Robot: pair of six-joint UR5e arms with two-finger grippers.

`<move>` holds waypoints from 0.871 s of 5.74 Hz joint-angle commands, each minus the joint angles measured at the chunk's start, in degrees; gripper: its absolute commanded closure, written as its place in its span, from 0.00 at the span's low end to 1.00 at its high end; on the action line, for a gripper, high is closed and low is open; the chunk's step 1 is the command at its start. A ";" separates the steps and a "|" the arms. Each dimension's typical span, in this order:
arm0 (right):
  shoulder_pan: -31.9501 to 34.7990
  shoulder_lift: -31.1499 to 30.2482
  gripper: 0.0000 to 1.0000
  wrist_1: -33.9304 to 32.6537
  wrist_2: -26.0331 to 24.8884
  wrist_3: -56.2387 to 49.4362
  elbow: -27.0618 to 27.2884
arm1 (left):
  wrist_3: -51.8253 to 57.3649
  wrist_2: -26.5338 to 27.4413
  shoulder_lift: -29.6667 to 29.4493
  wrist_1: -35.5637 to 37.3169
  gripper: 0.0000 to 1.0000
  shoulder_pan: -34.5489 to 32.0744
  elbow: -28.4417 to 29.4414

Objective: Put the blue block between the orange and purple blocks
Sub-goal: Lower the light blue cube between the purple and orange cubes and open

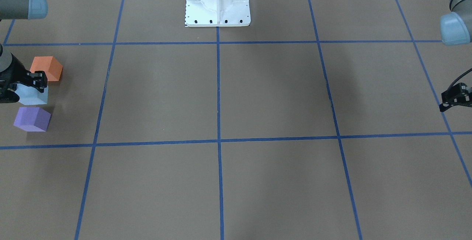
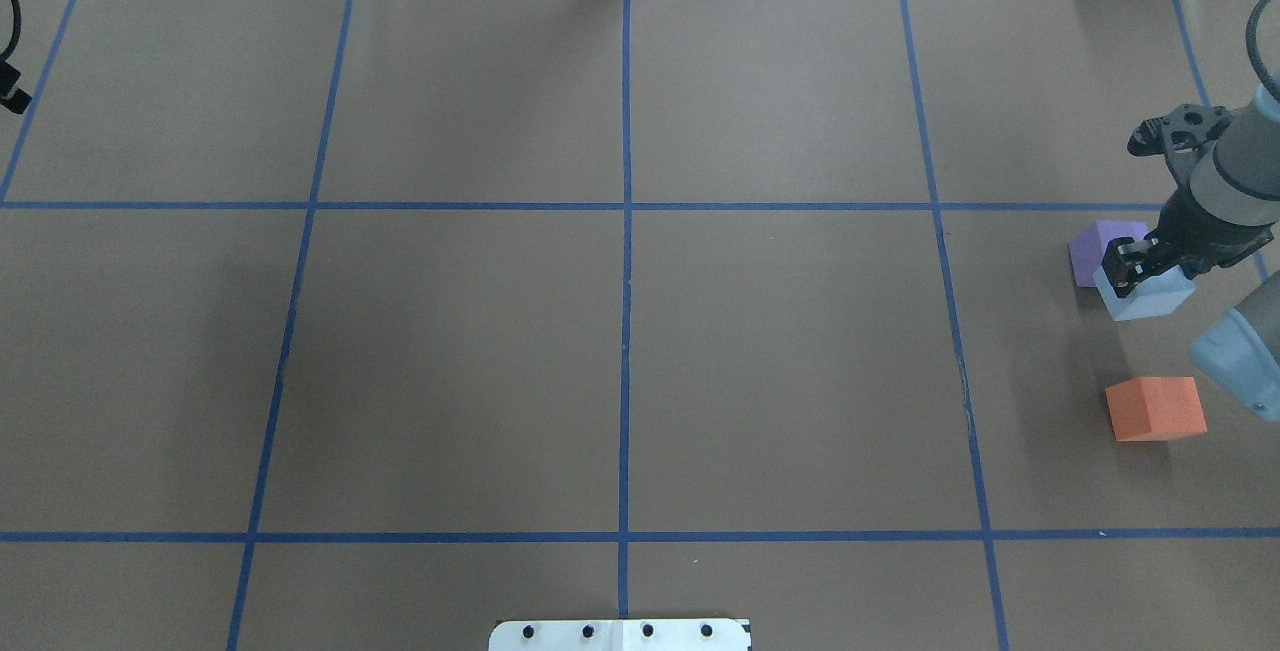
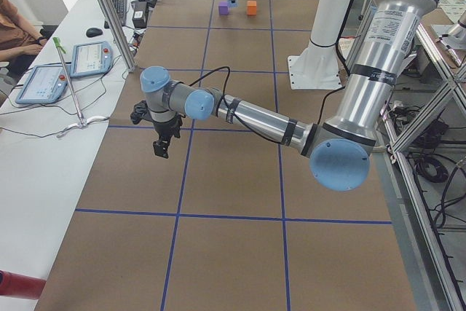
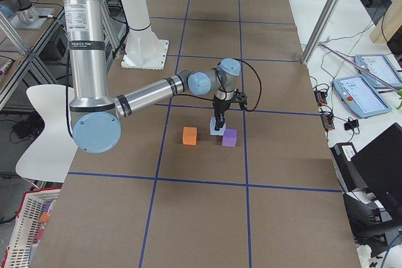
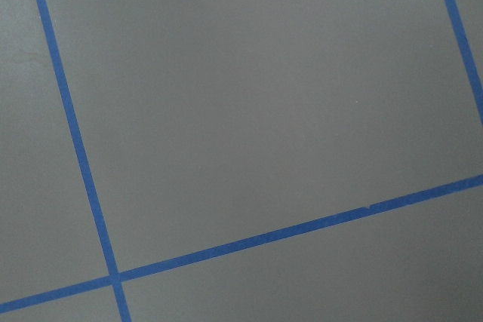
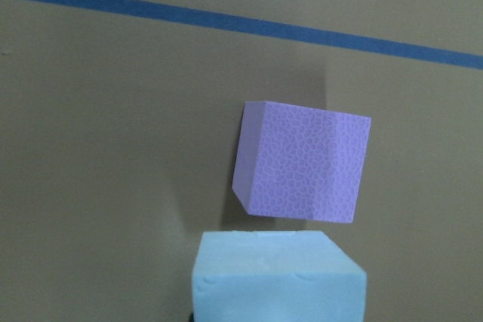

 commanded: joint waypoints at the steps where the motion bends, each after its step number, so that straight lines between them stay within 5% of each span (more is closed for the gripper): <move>1: -0.09 -0.21 1.00 0.00 0.00 0.02 -1.00 | 0.04 0.16 0.01 0.00 0.00 0.00 -0.40; 5: -2.20 0.14 1.00 0.00 0.08 0.11 -2.67 | -0.05 0.25 0.10 0.09 0.00 0.00 -0.94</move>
